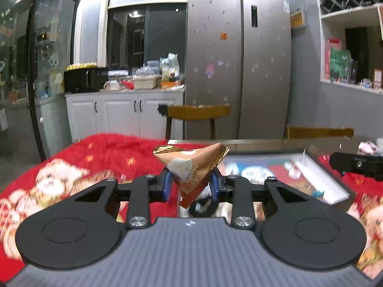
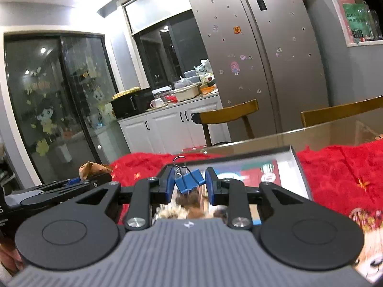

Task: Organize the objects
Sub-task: 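Lift the paper packet and binder clip and carry both over the box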

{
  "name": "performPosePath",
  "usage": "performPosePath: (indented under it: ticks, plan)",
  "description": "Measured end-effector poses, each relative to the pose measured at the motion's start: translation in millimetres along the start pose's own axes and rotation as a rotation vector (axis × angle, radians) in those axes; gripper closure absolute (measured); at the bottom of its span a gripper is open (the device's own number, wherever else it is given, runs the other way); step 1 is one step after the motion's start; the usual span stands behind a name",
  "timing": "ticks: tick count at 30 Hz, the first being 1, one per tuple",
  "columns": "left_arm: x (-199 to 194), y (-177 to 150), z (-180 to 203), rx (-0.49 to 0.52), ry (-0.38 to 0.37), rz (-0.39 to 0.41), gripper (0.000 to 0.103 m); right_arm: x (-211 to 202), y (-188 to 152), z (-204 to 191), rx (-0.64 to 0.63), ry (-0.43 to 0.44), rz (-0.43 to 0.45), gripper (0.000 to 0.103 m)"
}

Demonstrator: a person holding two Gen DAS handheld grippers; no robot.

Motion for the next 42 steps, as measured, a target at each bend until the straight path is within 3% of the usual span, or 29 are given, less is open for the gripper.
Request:
performPosePath:
  ticks: [7, 16, 19, 23, 25, 30, 36, 39, 42]
  plan:
    - [17, 54, 17, -0.022, -0.067, 0.043, 0.067, 30, 48, 13, 0.017, -0.066, -0.028, 0.072]
    - [96, 100, 63, -0.056, -0.128, -0.045, 0.067, 84, 83, 47, 0.095, -0.082, -0.039, 0.072]
    - [129, 105, 79, -0.094, -0.182, -0.098, 0.067, 99, 83, 61, 0.119, -0.088, -0.038, 0.072]
    - [166, 100, 100, -0.062, -0.222, -0.15, 0.067, 112, 72, 84, 0.131, -0.072, -0.03, 0.072]
    - [180, 89, 110, -0.031, -0.26, -0.17, 0.067, 123, 69, 91, 0.113, -0.105, -0.062, 0.072]
    - [218, 57, 132, 0.0, -0.297, -0.302, 0.067, 140, 53, 115, 0.188, -0.138, -0.121, 0.072]
    - [245, 27, 154, 0.077, -0.245, -0.434, 0.066, 157, 32, 127, 0.241, -0.153, -0.242, 0.072]
    - [257, 19, 145, 0.016, -0.25, -0.51, 0.067, 159, 24, 130, 0.247, -0.179, -0.268, 0.072]
    - [262, 16, 137, -0.014, -0.248, -0.524, 0.067, 160, 20, 132, 0.259, -0.189, -0.291, 0.072]
Point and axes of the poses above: each gripper's, at about its wrist camera, not at the fingertips, and x roughly the way its jaws point, z to its right, y to its top, the point moved 1 cm from there along x, roughly the way its jaws point, and after that the axes turned 3 degrees about y, right-handed, at the moved point
